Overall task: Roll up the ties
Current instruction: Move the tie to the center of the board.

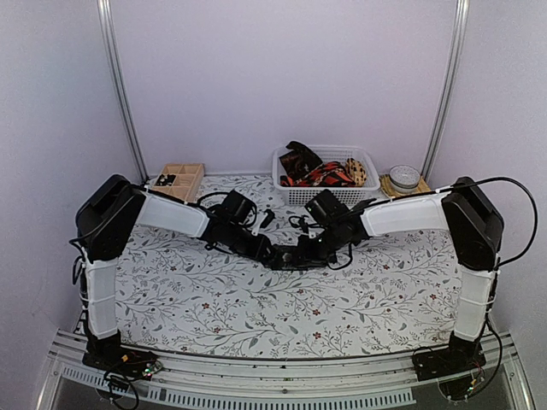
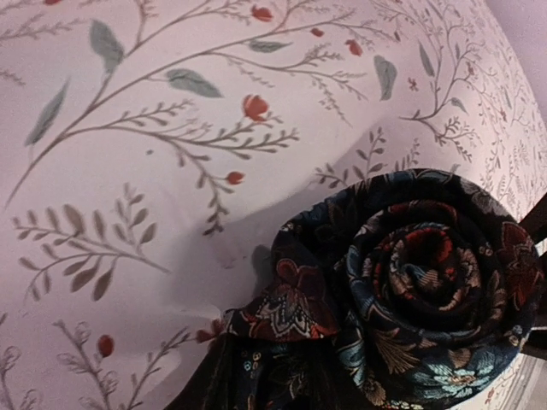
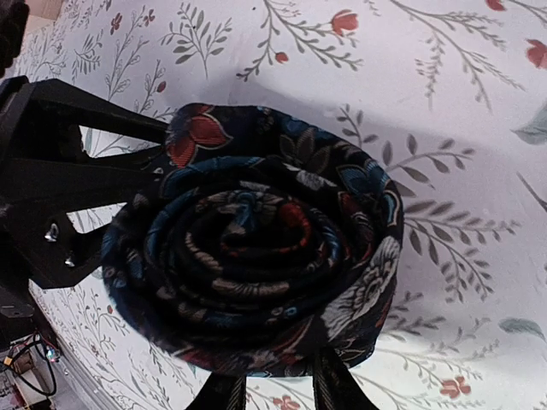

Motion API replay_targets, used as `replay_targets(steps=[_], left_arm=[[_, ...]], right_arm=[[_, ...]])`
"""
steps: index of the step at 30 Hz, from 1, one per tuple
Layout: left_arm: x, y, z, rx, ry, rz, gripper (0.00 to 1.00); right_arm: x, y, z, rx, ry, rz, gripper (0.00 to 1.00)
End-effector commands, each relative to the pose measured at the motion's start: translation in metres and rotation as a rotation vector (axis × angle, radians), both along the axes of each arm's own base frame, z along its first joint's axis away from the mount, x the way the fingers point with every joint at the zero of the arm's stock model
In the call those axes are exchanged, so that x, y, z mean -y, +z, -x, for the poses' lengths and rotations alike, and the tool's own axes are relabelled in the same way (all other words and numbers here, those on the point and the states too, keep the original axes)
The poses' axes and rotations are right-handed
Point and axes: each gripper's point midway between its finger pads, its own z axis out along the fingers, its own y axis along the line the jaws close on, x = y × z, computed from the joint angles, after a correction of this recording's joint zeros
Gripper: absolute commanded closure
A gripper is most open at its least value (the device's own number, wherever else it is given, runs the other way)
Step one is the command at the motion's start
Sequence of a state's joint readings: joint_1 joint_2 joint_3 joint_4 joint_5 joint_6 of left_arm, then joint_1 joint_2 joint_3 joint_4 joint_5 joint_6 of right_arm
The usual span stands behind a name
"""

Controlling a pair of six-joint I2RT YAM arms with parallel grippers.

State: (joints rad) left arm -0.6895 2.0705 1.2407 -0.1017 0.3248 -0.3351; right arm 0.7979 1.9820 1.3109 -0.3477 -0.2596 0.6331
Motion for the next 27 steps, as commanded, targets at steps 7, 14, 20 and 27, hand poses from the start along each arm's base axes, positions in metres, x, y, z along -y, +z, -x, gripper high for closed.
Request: replay_targets(steps=[7,14,20,27], left_arm=[[0.031,-0.056,0.061,-0.197,-0.104,-0.084,0.69],[0.033,-0.053,0.057,-0.180,-0.100,-0.106,0.64],[0.005,-0.048,0.044,-0.115,-0.044,-0.191,0.55],[0.015,0.022,0.015,0.033,-0.017,-0.100,0.00]], right_arm=[[0.034,0.095,-0.010,0.206,-0.070,-0.043,0.69],[0.035,0.082,-0.008,0.179,-0.042,-0.025,0.68],[0.036,0.091,-0.005,0.189,-0.033,-0.055,0.66],[0.055,0.146,-0.010,0.244,-0.040,-0.202,0.52]])
